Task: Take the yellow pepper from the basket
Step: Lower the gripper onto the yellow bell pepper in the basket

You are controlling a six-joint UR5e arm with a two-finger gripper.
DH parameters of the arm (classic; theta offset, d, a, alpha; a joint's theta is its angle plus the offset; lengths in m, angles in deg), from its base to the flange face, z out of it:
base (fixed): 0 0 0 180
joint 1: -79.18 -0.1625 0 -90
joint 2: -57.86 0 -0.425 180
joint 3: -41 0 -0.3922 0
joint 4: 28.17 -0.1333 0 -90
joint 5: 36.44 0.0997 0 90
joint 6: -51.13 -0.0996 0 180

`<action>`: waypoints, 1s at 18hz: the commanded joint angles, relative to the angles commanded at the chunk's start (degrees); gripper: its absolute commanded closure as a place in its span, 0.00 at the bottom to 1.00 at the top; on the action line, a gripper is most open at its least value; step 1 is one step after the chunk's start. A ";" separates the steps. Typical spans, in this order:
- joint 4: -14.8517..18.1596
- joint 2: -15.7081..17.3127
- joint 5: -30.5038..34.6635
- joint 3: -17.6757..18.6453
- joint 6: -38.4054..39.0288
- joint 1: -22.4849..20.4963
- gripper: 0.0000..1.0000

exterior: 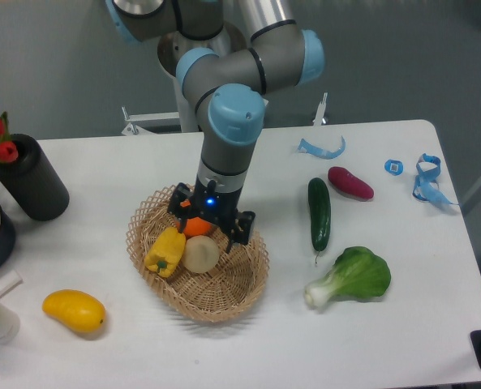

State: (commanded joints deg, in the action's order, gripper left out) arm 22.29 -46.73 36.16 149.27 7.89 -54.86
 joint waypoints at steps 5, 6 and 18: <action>-2.65 -1.67 0.09 1.06 0.00 1.85 0.00; -2.73 -1.76 0.09 1.41 0.00 2.20 0.00; -3.17 -3.96 0.35 1.41 -0.18 2.82 0.00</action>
State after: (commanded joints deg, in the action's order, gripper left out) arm 19.12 -50.68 36.51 150.68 7.71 -52.04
